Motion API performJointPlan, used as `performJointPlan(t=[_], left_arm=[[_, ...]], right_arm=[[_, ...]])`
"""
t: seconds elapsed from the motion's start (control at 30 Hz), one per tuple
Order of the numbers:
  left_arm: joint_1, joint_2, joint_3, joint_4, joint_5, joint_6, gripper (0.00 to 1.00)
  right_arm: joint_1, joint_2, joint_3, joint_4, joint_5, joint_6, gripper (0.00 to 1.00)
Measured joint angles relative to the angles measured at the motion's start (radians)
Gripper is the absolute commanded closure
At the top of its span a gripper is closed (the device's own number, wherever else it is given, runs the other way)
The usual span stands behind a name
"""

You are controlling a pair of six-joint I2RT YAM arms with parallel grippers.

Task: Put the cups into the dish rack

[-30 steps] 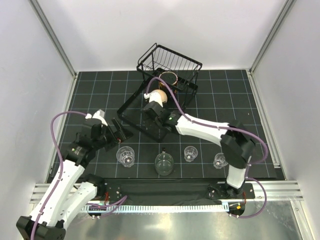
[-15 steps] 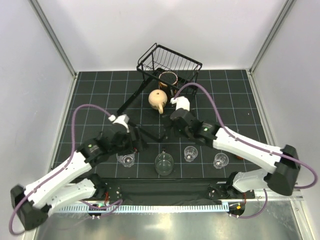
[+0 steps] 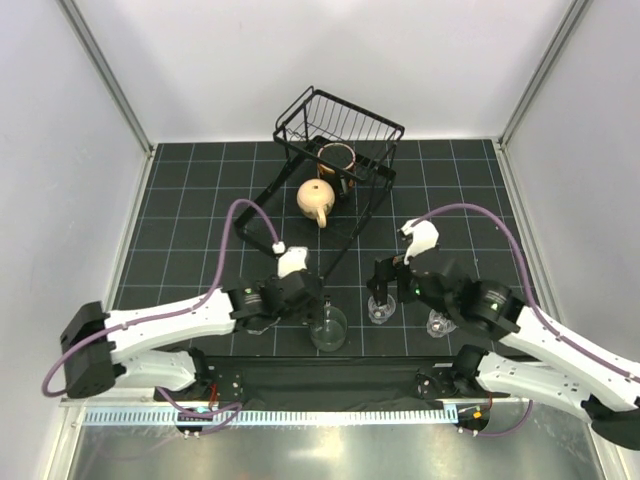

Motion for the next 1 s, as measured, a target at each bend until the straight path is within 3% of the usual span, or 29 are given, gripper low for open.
performJointPlan(t=[0.2,0.57,0.77,0.8,0.83,1.0], left_arm=[[-0.046,0.114,0.034,0.031,-0.014,0.001,0.22],[-0.103,0.158,0.014,0.071,-0.032,-0.051,0.48],[-0.129,0.254,0.000,0.086,-0.031,-0.071,0.79],[-0.129,0.266,0.000,0.090,-0.032,-0.074,0.92],[-0.129,0.272,0.000,0.093,-0.034,-0.075,1.00],[-0.146,0.274,0.003,0.092,-0.038,-0.069,1.00]], right_arm=[[0.000,-0.092,0.000,-0.028,-0.037,-0.004,0.00],[-0.001,-0.153,0.001,-0.058,-0.055,0.002,0.00],[0.000,-0.114,0.008,-0.072,-0.076,0.007,0.00],[-0.001,-0.115,0.008,-0.073,-0.082,0.013,0.00],[-0.001,-0.116,0.008,-0.072,-0.087,0.022,0.00],[-0.001,-0.114,0.004,-0.072,-0.125,0.051,0.00]])
